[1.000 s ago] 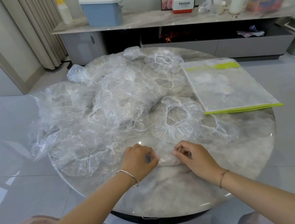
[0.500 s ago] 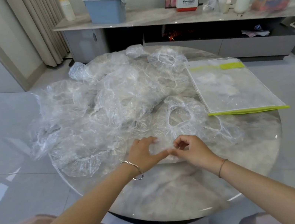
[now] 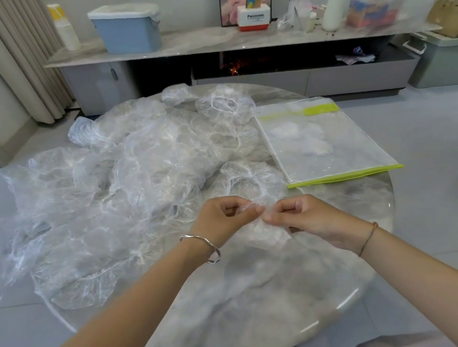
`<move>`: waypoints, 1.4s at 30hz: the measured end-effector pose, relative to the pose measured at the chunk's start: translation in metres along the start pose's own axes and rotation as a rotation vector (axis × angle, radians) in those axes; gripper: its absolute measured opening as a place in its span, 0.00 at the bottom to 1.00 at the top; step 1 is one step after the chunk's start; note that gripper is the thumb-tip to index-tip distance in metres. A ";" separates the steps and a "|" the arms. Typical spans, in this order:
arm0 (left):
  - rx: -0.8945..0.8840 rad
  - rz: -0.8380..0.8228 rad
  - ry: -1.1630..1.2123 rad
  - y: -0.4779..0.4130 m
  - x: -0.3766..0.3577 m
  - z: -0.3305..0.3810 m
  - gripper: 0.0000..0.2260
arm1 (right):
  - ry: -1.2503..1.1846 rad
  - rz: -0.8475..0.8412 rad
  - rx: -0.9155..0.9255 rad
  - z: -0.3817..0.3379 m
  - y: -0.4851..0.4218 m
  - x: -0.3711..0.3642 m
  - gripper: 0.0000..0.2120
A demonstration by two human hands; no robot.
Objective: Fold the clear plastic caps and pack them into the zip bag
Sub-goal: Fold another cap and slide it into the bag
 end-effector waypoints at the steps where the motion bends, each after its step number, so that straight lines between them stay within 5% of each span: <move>1: 0.004 -0.006 -0.021 -0.006 -0.005 0.006 0.07 | -0.002 0.010 0.005 -0.003 0.002 0.009 0.09; 8: 0.041 -0.064 -0.078 -0.072 -0.062 0.043 0.12 | -0.123 0.217 0.026 0.001 0.013 0.091 0.05; 11: 0.062 -0.083 -0.082 -0.103 -0.087 0.047 0.13 | -0.252 0.388 0.084 0.009 0.016 0.123 0.14; 19: -0.006 -0.123 -0.078 -0.169 -0.136 0.055 0.11 | -0.145 0.402 -0.001 0.044 0.013 0.174 0.11; 22: -0.147 0.027 -0.289 -0.189 -0.133 0.045 0.08 | -0.259 0.464 -0.010 0.054 0.011 0.186 0.12; 27: -0.243 0.001 -0.810 -0.206 -0.143 0.019 0.17 | -0.337 0.533 -0.078 0.079 0.010 0.196 0.15; 32: -0.304 0.014 -0.840 -0.214 -0.147 0.019 0.15 | -0.271 0.628 -0.129 0.091 0.014 0.209 0.12; 37: -0.248 -0.053 -0.598 -0.218 -0.144 0.014 0.09 | -0.239 0.652 -0.115 0.093 0.016 0.214 0.18; 42: -0.298 -0.094 -0.643 -0.217 -0.144 0.012 0.11 | -0.245 0.645 -0.109 0.096 0.012 0.213 0.23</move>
Point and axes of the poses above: each hand's wrist, its own y-axis away from the middle knuckle, its own x-axis out of the back of the hand, z = x × y, the point moved 6 cm from there along -y, towards the middle knuckle, and after that the axes turned 10 degrees about x, right-handed, at the moved point
